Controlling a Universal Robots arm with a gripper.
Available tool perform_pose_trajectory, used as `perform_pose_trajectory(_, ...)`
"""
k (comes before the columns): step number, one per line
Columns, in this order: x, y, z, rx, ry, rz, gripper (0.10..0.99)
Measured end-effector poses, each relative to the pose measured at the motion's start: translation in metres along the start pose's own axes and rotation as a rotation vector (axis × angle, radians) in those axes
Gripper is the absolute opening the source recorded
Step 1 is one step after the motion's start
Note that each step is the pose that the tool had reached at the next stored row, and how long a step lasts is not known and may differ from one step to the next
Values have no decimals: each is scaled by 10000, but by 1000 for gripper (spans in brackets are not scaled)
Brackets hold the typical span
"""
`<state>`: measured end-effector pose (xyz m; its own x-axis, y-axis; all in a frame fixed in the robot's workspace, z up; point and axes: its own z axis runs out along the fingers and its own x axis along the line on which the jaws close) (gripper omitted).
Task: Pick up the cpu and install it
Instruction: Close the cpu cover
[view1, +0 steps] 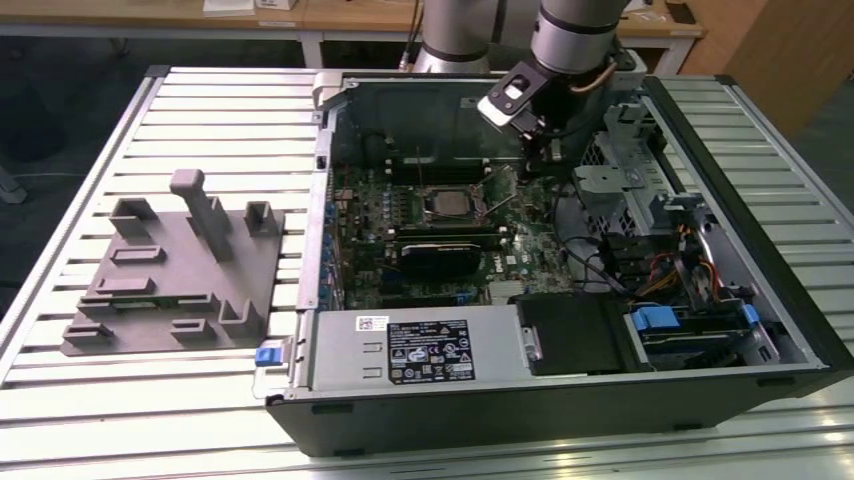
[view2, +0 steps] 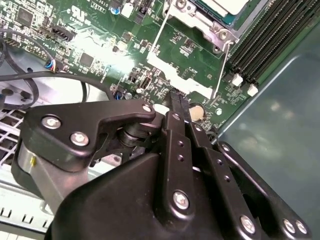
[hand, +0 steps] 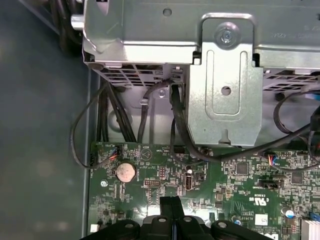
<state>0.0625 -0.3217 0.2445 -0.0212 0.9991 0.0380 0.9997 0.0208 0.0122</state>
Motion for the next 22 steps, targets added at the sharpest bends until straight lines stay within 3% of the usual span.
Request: perform_pose_trajectory(22, 2, -76, 0, 0, 31, 0, 106)
